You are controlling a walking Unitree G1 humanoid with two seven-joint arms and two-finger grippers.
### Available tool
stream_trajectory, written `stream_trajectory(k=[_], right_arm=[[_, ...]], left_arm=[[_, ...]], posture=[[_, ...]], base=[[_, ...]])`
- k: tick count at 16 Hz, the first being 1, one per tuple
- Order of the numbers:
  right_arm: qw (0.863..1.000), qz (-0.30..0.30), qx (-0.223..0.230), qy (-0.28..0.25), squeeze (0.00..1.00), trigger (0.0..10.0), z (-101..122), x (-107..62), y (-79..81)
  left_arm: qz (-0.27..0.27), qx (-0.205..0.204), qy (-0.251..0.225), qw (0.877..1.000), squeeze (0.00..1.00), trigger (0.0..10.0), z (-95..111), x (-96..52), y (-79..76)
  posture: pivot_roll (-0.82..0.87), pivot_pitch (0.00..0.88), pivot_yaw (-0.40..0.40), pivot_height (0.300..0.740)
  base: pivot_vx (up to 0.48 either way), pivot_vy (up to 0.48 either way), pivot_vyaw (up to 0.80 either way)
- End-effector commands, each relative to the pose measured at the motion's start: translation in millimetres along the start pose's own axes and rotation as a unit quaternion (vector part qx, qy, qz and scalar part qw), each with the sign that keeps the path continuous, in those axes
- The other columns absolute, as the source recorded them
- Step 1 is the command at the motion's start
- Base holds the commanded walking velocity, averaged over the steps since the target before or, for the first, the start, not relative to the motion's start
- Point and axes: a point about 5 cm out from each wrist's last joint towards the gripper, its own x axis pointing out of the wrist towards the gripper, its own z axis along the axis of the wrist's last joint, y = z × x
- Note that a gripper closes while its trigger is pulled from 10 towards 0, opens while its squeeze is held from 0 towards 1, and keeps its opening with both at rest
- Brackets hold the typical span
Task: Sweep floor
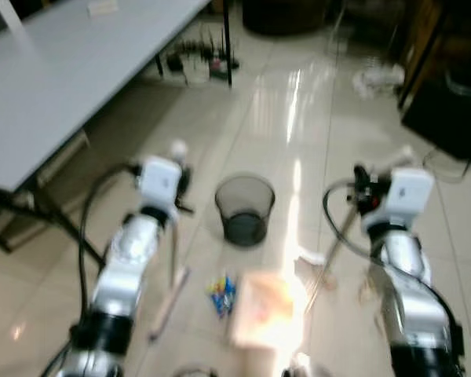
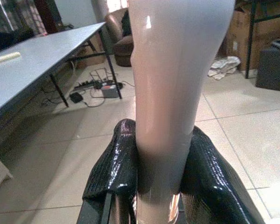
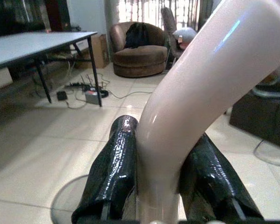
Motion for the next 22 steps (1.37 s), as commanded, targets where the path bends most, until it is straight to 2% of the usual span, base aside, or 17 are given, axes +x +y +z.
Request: stream_trajectory(k=[1, 2, 3, 5, 9, 13, 16, 22], right_arm=[[1.0, 0.001, -0.011, -0.025, 0.0, 10.0, 12.4, 4.7, 2.4], [1.0, -0.003, -0.014, -0.022, 0.0, 10.0, 12.2, 5.3, 1.8], [0.999, -0.016, -0.022, -0.017, 0.0, 10.0, 11.8, 6.9, -0.9], [0.999, -0.02, -0.025, -0.016, 0.0, 10.0, 11.7, 8.3, -2.7], [1.0, -0.017, -0.012, -0.018, 0.0, 10.0, 11.9, 7.9, -1.2], [1.0, -0.01, -0.005, -0.022, 0.0, 10.0, 12.4, 7.4, -0.4], [0.999, -0.007, -0.031, -0.023, 0.0, 10.0, 12.3, 8.1, -1.1], [0.999, 0.001, -0.04, -0.022, 0.0, 10.0, 11.8, 9.3, 0.4]], left_arm=[[0.017, 0.012, -0.019, 1.0, 0.0, 10.0, 8.3, -1.8, 6.7], [0.018, 0.006, -0.017, 1.0, 0.0, 10.0, 7.8, -1.9, 6.4], [0.025, -0.019, -0.014, 0.999, 0.0, 10.0, 8.5, -1.7, 6.5], [0.021, -0.007, -0.017, 1.0, 0.0, 10.0, 10.7, -0.8, 6.9], [0.02, -0.012, -0.026, 0.999, 0.0, 10.0, 13.5, -0.5, 7.1], [0.019, -0.017, -0.027, 0.999, 0.0, 10.0, 13.5, 0.7, 4.7], [0.02, -0.017, -0.027, 0.999, 0.0, 10.0, 13.1, 0.8, 5.7], [0.019, -0.013, -0.028, 0.999, 0.0, 10.0, 13.2, 1.3, 6.4]], posture=[[-0.01, 0.075, 0.065, 0.74], [-0.01, 0.075, 0.065, 0.74], [-0.01, 0.073, 0.066, 0.74], [-0.01, 0.069, 0.065, 0.74], [-0.01, 0.055, 0.066, 0.74], [-0.02, 0.043, 0.065, 0.74], [-0.02, 0.034, 0.065, 0.74], [-0.02, 0.024, 0.064, 0.74]], base=[[0.0, -0.48, 0.0], [0.0, -0.48, 0.0], [0.0, 0.0, 0.0], [0.0, 0.0, 0.0], [0.0, 0.0, 0.0], [0.28, 0.0, 0.0], [0.346, 0.0, 0.0], [0.366, 0.0, 0.53]])
